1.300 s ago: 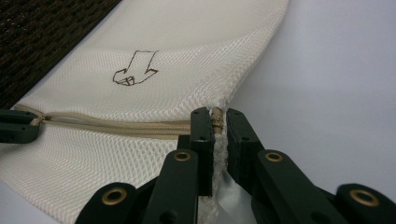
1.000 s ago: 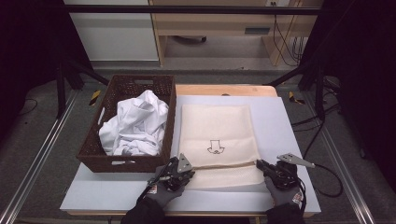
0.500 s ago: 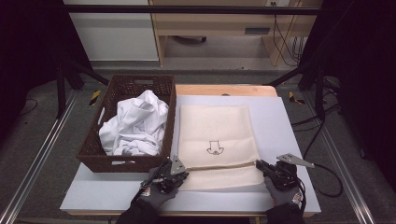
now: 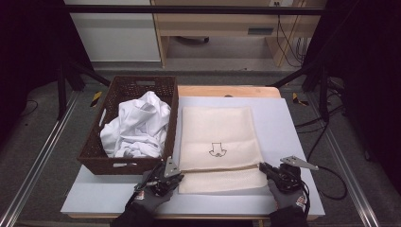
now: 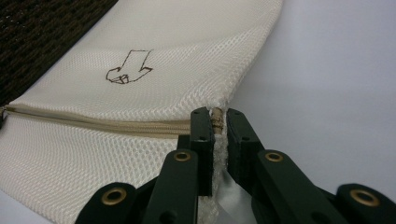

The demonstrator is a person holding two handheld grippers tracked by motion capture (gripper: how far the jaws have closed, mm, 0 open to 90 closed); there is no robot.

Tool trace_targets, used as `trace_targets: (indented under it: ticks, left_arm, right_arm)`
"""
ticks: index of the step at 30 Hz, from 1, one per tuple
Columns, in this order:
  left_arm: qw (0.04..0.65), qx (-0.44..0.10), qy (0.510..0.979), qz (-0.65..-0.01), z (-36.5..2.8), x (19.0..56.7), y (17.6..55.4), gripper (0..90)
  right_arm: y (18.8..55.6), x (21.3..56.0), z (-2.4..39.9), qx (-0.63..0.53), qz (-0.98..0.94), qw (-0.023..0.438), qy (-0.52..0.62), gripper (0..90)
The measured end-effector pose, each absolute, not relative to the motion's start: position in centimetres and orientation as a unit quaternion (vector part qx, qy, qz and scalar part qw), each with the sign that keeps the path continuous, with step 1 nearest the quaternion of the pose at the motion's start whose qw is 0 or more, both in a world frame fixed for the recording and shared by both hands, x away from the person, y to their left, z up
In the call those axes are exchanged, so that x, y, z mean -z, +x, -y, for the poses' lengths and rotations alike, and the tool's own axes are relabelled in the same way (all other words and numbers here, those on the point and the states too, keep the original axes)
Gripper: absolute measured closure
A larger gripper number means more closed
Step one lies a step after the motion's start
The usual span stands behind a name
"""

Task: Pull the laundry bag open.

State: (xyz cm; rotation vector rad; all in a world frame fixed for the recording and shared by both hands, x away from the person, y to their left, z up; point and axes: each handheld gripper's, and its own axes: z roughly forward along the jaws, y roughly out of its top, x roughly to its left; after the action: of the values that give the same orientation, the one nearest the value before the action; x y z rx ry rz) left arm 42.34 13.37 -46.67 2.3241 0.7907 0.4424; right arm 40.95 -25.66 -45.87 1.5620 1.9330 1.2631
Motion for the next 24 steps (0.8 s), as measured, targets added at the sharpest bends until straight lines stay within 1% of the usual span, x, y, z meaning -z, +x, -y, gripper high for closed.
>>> trace_targets:
  ticks: [4, 5, 16, 17, 18, 19, 20, 21, 22, 23, 24]
  left_arm:
    - [0.313, -0.169, 0.882, -0.310, -14.2, 46.9, 42.4, 81.2]
    - [0.315, -0.161, 0.882, -0.311, -14.7, 47.1, 42.3, 81.2]
    - [0.319, -0.176, 0.872, -0.327, -14.9, 47.3, 42.3, 80.8]
    - [0.318, -0.178, 0.871, -0.330, -15.0, 47.3, 42.3, 80.5]
    - [0.320, -0.180, 0.870, -0.330, -15.0, 47.4, 42.3, 80.5]
    - [0.322, -0.178, 0.868, -0.334, -15.0, 47.4, 42.2, 79.9]
    - [0.326, -0.177, 0.865, -0.338, -15.1, 47.3, 42.1, 79.9]
    - [0.339, -0.170, 0.860, -0.342, -15.4, 47.2, 42.0, 77.0]
    - [0.339, -0.170, 0.860, -0.342, -15.4, 47.2, 42.0, 75.1]
    - [0.348, -0.165, 0.854, -0.349, -15.6, 47.0, 41.7, 75.1]
    - [0.358, -0.166, 0.847, -0.356, -15.9, 46.9, 41.3, 71.7]
  right_arm:
    - [40.9, 45.9, 25.7, -0.443, -0.681, 0.180, 0.555, 83.0]
    - [40.9, 45.9, 26.0, -0.446, -0.677, 0.175, 0.558, 83.0]
    - [41.0, 46.4, 25.6, -0.434, -0.688, 0.166, 0.557, 82.4]
    - [41.1, 46.8, 25.4, -0.422, -0.697, 0.158, 0.558, 80.3]
    - [41.1, 46.8, 25.4, -0.422, -0.697, 0.158, 0.558, 80.3]
    - [41.2, 47.1, 25.2, -0.411, -0.704, 0.160, 0.557, 76.1]
    - [41.2, 47.1, 25.2, -0.411, -0.704, 0.160, 0.557, 76.1]
    - [41.1, 47.0, 25.3, -0.413, -0.703, 0.171, 0.553, 68.1]
    - [41.1, 47.0, 25.3, -0.413, -0.703, 0.171, 0.553, 68.1]
    - [41.1, 46.9, 25.3, -0.416, -0.702, 0.178, 0.550, 64.6]
    - [41.0, 46.7, 25.3, -0.424, -0.696, 0.203, 0.542, 57.1]
